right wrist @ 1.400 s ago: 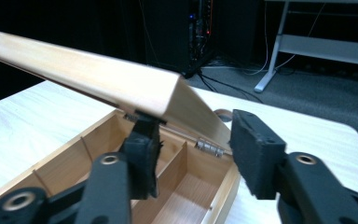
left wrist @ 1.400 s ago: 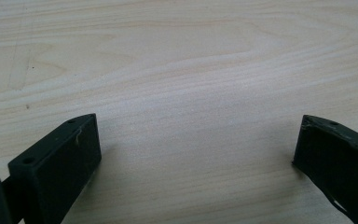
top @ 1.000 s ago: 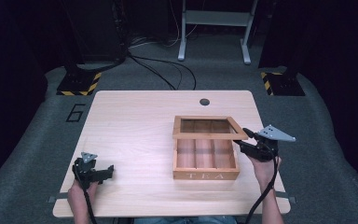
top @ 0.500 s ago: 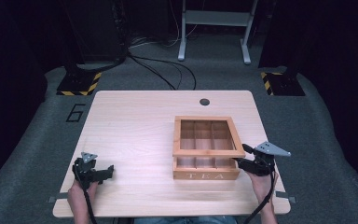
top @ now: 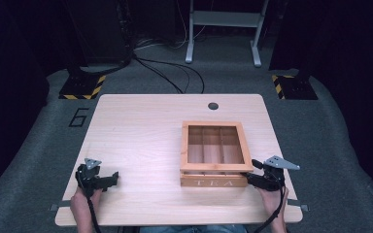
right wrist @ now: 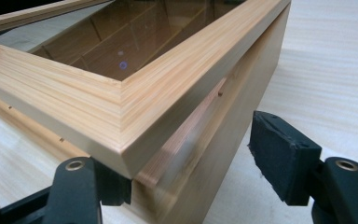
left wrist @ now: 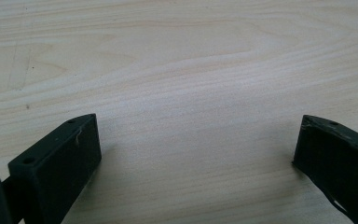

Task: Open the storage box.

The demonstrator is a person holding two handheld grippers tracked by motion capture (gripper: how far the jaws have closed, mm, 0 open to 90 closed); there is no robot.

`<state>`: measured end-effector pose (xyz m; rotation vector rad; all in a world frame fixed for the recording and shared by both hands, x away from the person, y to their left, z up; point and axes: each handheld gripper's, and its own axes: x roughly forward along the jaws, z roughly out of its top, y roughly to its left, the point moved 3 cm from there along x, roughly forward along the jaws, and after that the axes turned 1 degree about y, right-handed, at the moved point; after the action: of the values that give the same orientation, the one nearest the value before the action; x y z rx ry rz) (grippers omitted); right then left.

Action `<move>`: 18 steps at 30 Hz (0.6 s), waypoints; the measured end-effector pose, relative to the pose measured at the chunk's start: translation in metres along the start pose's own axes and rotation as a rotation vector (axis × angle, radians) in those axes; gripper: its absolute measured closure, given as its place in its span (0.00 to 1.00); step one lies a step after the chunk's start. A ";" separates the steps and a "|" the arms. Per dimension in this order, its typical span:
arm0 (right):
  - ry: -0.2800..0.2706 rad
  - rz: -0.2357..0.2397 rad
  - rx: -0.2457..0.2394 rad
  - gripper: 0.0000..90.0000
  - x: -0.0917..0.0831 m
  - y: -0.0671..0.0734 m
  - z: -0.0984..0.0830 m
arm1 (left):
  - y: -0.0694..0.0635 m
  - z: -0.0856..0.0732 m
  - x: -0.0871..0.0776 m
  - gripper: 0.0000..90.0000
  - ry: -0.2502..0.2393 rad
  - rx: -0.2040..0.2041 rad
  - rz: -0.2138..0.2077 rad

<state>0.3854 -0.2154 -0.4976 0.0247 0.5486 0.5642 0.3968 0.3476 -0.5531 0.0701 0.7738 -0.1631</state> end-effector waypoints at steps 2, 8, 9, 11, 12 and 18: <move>0.012 0.003 0.004 0.40 0.000 0.000 -0.003 | 0.000 0.000 0.000 0.01 -0.001 0.000 0.000; -0.002 0.007 0.021 0.39 -0.004 0.001 -0.005 | 0.000 0.000 0.000 0.01 0.003 0.001 0.000; -0.002 0.004 0.020 0.38 -0.005 0.000 -0.005 | 0.000 0.000 0.000 0.01 0.003 0.001 0.000; -0.006 0.006 0.022 0.37 -0.008 0.000 -0.006 | 0.000 0.000 0.000 0.01 0.003 0.002 0.000; -0.007 0.000 0.020 0.36 -0.009 -0.001 -0.006 | 0.000 0.000 0.000 0.01 0.003 0.002 0.000; -0.024 0.019 0.038 0.29 -0.021 -0.006 -0.013 | 0.000 0.000 0.000 0.01 0.004 0.003 -0.001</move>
<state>0.3673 -0.2325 -0.4995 0.0728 0.5361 0.5711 0.3963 0.3477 -0.5529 0.0729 0.7780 -0.1646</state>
